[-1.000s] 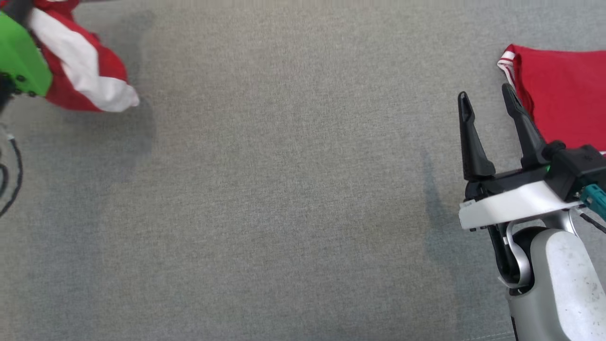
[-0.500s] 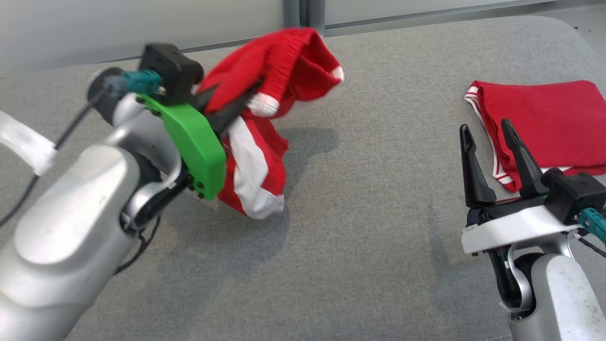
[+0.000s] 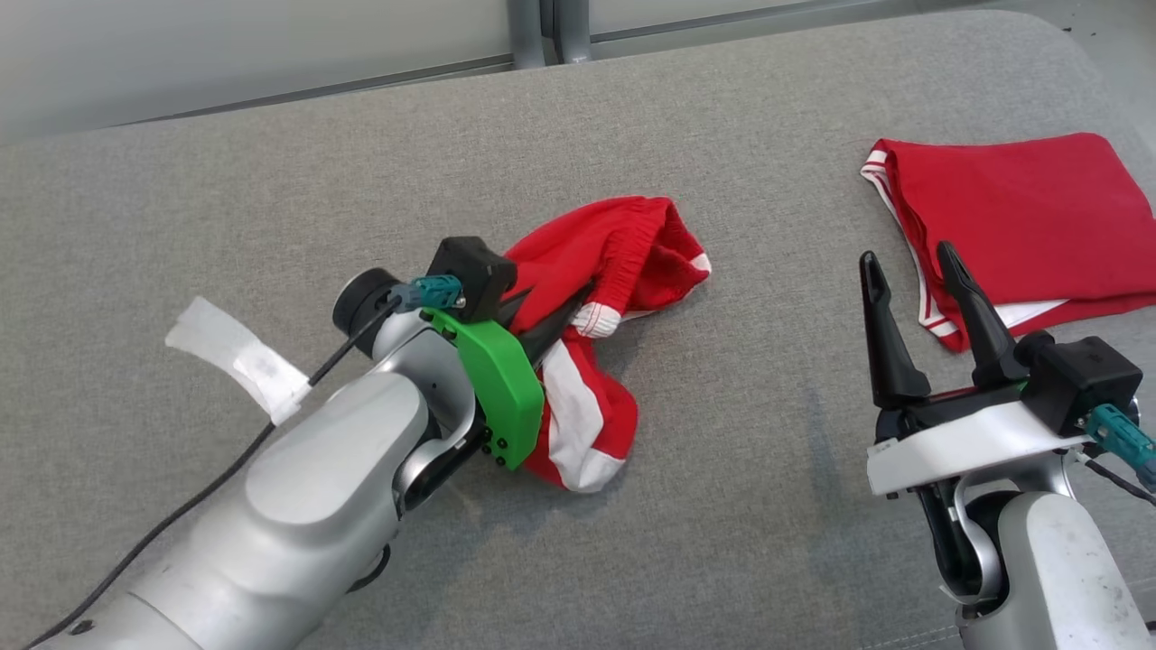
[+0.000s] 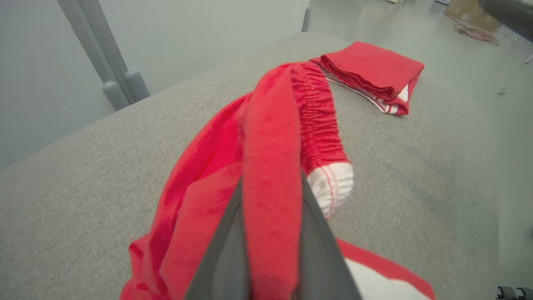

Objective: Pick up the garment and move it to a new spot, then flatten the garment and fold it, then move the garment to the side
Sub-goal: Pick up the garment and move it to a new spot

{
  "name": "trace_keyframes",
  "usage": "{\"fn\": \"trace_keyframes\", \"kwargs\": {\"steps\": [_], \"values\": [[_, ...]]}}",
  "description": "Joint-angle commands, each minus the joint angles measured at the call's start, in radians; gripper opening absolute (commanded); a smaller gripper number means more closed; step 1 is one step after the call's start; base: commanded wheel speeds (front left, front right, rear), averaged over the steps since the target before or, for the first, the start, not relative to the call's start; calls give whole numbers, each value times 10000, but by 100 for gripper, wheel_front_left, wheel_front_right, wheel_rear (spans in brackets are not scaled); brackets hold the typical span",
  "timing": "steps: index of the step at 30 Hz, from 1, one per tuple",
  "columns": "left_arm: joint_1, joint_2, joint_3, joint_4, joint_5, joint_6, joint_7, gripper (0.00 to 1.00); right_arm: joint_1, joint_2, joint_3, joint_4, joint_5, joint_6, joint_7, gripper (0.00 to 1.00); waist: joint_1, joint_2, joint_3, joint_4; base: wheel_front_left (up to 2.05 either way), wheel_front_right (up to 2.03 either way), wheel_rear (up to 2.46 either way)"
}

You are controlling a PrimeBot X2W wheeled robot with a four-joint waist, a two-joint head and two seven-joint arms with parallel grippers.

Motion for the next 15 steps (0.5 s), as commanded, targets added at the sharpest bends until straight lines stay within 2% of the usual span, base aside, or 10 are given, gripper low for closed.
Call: {"fn": "trace_keyframes", "kwargs": {"steps": [1, 7, 8, 9, 10, 11, 15], "values": [[112, -148, -70, 571, 16, -15, -340, 0, -81, -22, 80, 61, 58, 1, -38, 100, 1, 102, -1, -28, 0, 0, 0], [39, -673, -311, 2373, -225, -16, -1135, 0, -184, -24, 387, 234, 7, 1, 5, 100, 1, 102, -91, 21, 0, 0, 0], [-9, -758, -323, 2613, -285, -16, -1260, 13, -177, -22, 426, 272, 15, 1, -2, 100, 1, 102, -126, 56, 0, 0, 0], [-37, -825, -357, 2818, -351, -14, -1367, 43, -159, -22, 470, 309, 22, 1, 7, 100, 1, 102, -166, 90, 0, 0, 0], [-63, -895, -384, 3025, -391, -14, -1476, 83, -135, -22, 492, 344, 34, 1, 10, 100, 1, 102, -209, 125, 0, 0, 0], [-81, -968, -413, 3229, -432, -14, -1595, 100, -118, -24, 539, 379, 46, 1, 16, 100, 1, 102, -251, 153, 0, 0, 0], [-99, -1201, -373, 3841, -535, -14, -2028, 100, -86, -22, 642, 492, 66, 1, 50, 100, 1, 102, -387, 244, 0, 0, 0]]}}
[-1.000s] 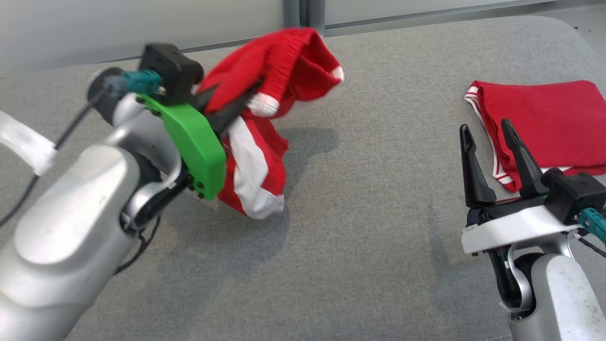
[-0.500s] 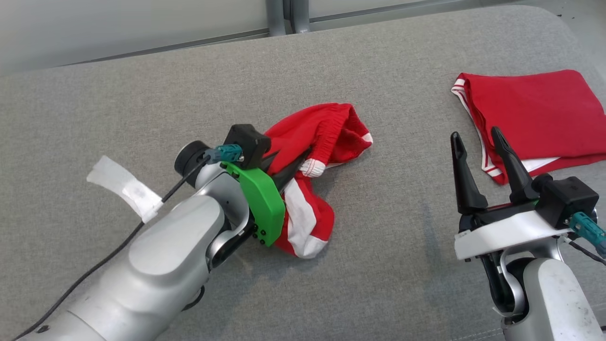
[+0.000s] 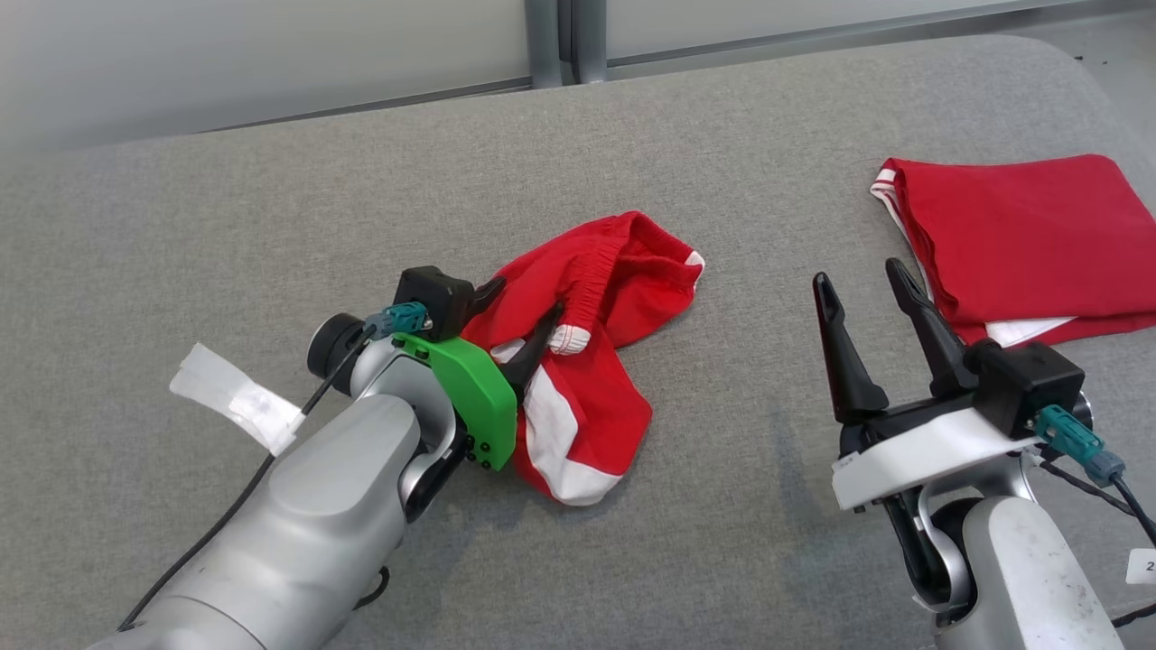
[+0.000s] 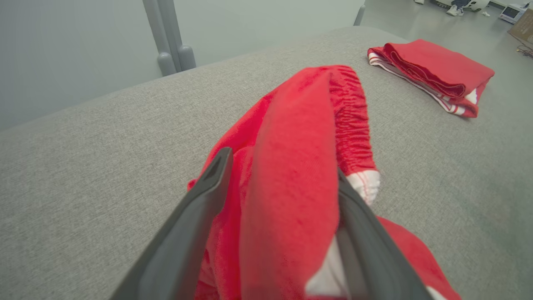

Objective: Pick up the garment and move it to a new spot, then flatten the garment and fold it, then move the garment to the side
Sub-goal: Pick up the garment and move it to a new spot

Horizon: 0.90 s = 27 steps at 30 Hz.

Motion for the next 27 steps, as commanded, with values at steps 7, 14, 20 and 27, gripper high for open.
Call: {"fn": "trace_keyframes", "kwargs": {"steps": [7, 14, 20, 27], "values": [[-177, -286, 439, 505, -419, -13, -663, 100, 128, -24, 141, 223, 56, 1, 73, 100, 1, 102, -325, 376, 0, 0, 0], [378, -176, 1530, -406, -319, 43, -792, 100, 276, -22, 324, 411, 239, 1, 139, 100, 1, 102, -430, 862, 0, 0, 0], [1735, -36, 2998, -1858, 305, 409, -788, 100, 186, -26, 732, 818, 530, 1, 265, 100, 1, 102, -412, 1314, 0, 0, 0], [3670, -45, 4394, -3489, 1166, 867, -792, 100, -192, -27, 1339, 1990, 1162, 1, 236, 100, 1, 102, -253, 1912, 0, 0, 0]]}}
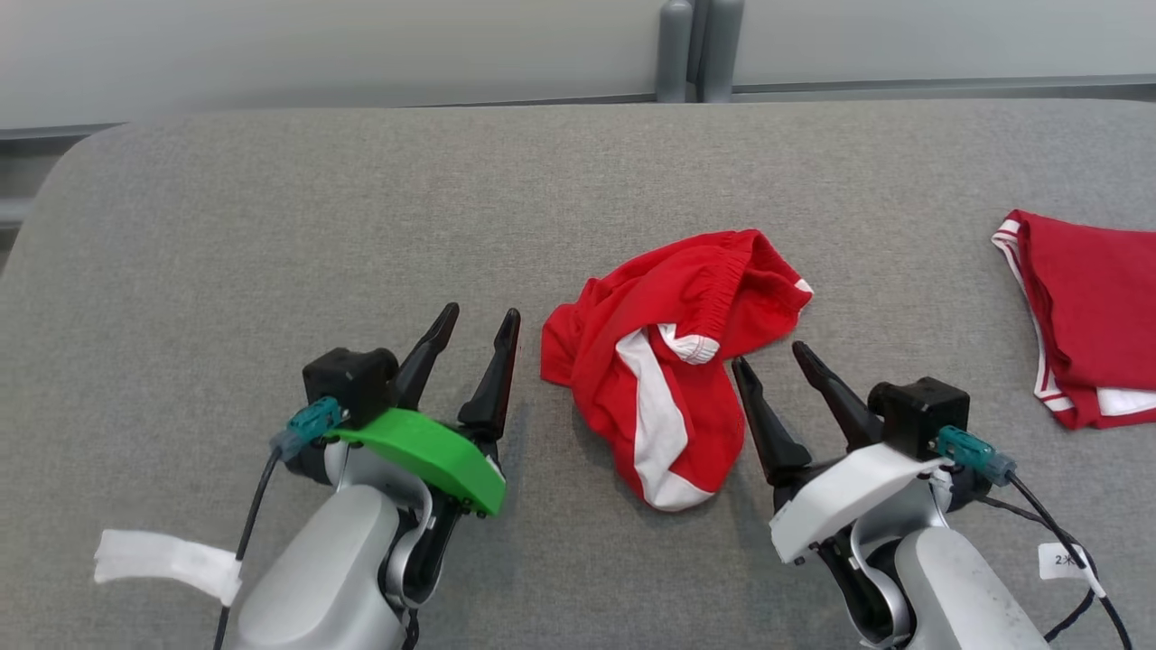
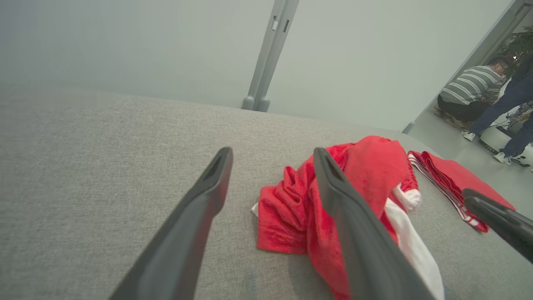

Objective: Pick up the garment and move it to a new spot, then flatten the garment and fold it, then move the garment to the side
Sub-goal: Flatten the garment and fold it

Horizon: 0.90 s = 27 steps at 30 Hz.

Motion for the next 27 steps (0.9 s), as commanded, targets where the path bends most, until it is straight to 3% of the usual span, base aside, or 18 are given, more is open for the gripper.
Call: {"fn": "trace_keyframes", "kwargs": {"steps": [1, 9, 16, 17, 18, 19, 23, 27], "values": [[97, 7, 36, -21, 48, 62, -31, 100, -128, -31, 5, 13, 33, 1, -50, 100, 0, 102, 75, 174, 0, 0, 0], [1637, -72, 1187, -1469, 883, 371, -32, 100, -823, -31, 485, 1453, 605, 1, -368, 100, 0, 102, 212, 771, 0, 0, 0], [2264, -153, 1684, -2004, 1135, 386, -31, 100, -1409, -31, 689, 2275, 932, 1, -592, 100, 0, 102, 239, 1009, 0, 0, 0], [2333, -161, 1725, -2046, 1160, 375, -32, 100, -1505, -31, 709, 2366, 932, 1, -661, 84, 0, 102, 237, 1045, 0, 0, 0], [2395, -168, 1755, -2080, 1201, 359, -31, 100, -1584, -29, 742, 2421, 975, 1, -738, 56, 0, 102, 232, 1073, 0, 0, 0], [2449, -181, 1796, -2115, 1231, 352, -32, 100, -1653, -28, 769, 2450, 1044, 1, -804, 41, 0, 102, 224, 1096, 0, 0, 0], [2674, -258, 1957, -2241, 1322, 346, -31, 100, -1876, -31, 732, 2307, 986, 1, -1043, 0, 0, 102, 196, 1141, 0, 0, 0], [2821, -335, 2085, -2295, 1360, 311, -31, 100, -1959, -41, 598, 1754, 822, 1, -1098, 0, 0, 102, 160, 1124, 0, 0, 0]]}}
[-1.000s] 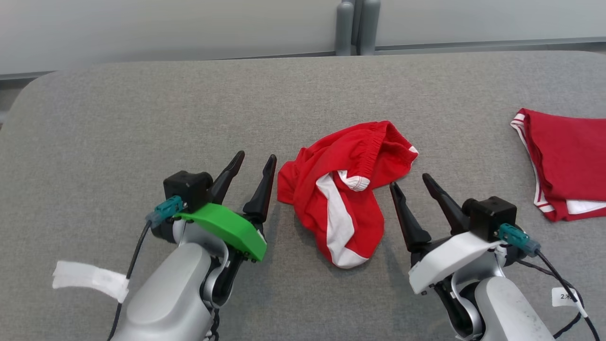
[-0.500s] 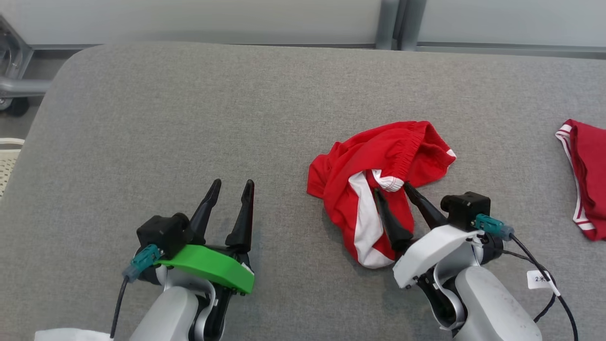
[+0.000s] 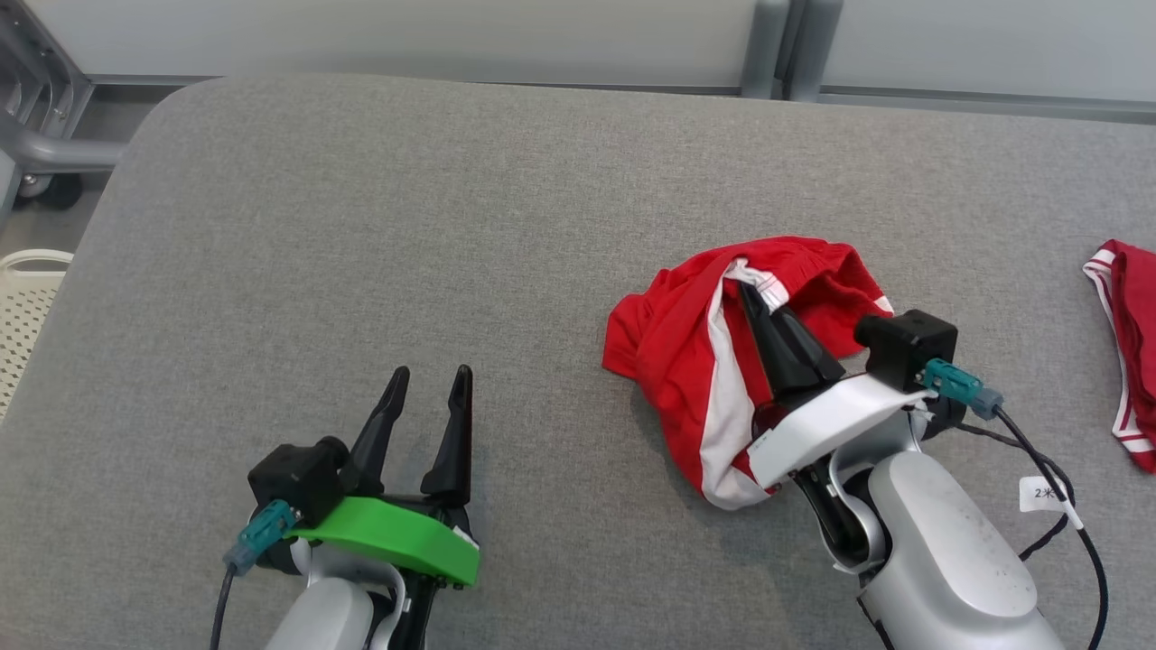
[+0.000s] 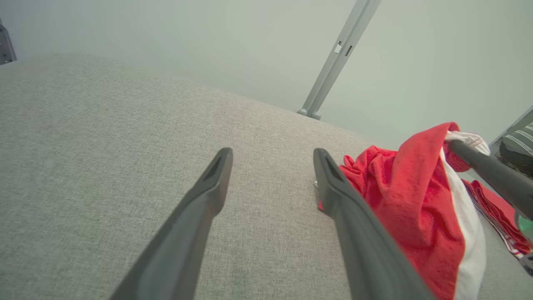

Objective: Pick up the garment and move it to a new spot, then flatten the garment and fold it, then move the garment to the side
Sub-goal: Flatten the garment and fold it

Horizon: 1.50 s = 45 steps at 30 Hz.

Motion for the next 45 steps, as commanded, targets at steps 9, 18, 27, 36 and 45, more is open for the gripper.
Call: {"fn": "trace_keyframes", "kwargs": {"steps": [9, 18, 27, 36, 45], "values": [[256, -285, 5, 105, 73, -228, -31, 100, -699, -40, 201, -1905, -162, 1, 997, 0, 0, 102, -127, -158, 0, 0, 0], [336, -471, 340, 139, 133, -326, -31, 100, -1719, -27, 767, -3155, 157, 1, 1975, 0, 0, 102, -329, -91, 0, 0, 0], [547, -456, 1023, -101, 268, -325, -31, 100, -1168, -32, -256, -2727, 337, 1, 2398, 0, 0, 102, -440, 15, 0, 0, 0], [577, -518, 996, -34, 412, -469, -31, 100, -434, -25, -1605, -172, -269, 1, 2518, 0, 0, 102, -219, -123, 0, 0, 0], [489, -580, 644, 191, 476, -564, -27, 100, -460, -491, -1798, 977, -281, 1, 2471, 0, 0, 102, -159, -339, 0, 0, 0]]}}
